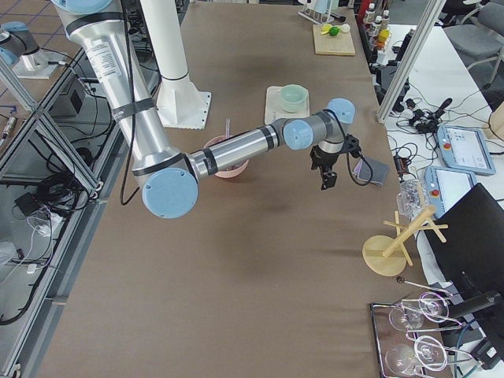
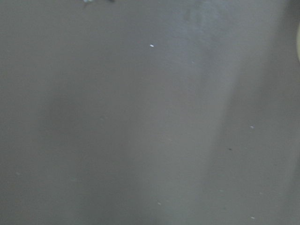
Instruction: Stack green bowls together
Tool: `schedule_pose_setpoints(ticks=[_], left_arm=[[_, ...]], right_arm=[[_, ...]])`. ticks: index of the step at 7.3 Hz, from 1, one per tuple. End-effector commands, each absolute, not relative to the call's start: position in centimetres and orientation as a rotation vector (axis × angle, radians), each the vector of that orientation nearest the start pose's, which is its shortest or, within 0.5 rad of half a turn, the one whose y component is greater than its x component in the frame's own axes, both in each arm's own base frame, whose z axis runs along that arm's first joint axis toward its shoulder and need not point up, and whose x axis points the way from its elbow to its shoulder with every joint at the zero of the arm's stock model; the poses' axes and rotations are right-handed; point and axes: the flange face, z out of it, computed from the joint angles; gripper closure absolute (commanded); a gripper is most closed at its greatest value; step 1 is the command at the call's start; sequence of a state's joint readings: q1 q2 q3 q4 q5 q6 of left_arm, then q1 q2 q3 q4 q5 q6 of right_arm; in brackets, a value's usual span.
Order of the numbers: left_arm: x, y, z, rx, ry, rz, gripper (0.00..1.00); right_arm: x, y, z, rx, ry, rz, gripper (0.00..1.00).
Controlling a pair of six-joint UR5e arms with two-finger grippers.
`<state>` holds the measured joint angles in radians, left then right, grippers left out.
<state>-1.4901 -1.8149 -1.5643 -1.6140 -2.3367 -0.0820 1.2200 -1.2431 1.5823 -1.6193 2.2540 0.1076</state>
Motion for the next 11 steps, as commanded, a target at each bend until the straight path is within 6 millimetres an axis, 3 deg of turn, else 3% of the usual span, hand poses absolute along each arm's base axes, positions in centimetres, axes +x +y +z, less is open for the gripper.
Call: schedule_pose_setpoints(ticks=[1, 2, 4, 7, 8, 10, 11], left_arm=[[-6.2, -56.5, 58.4, 0.164, 0.761, 0.074, 0.02], [-6.5, -55.5, 59.7, 0.152, 0.75, 0.064, 0.02], [-6.6, -55.3, 59.9, 0.133, 0.757, 0.042, 0.02], [-6.5, -53.9, 61.4, 0.105, 0.758, 0.027, 0.02], [-6.5, -54.1, 61.1, 0.096, 0.755, -0.026, 0.02], [-6.5, -54.0, 60.6, 0.107, 0.754, -0.024, 0.02], [-6.5, -54.1, 60.1, 0.117, 0.754, -0.022, 0.02]], right_arm=[[-6.4, -55.7, 56.8, 0.095, -0.726, -0.379, 0.0], [-3.9, -53.5, 59.0, 0.077, -0.72, -0.342, 0.0], [-0.7, -49.0, 61.5, 0.045, -0.717, -0.279, 0.0], [2.6, -47.4, 62.9, 0.018, -0.739, -0.192, 0.0], [3.5, -46.7, 62.2, 0.011, -0.748, -0.17, 0.0], [3.5, -45.8, 59.2, -0.015, -0.761, -0.159, 0.0], [3.5, -45.8, 58.8, -0.013, -0.761, -0.159, 0.0]])
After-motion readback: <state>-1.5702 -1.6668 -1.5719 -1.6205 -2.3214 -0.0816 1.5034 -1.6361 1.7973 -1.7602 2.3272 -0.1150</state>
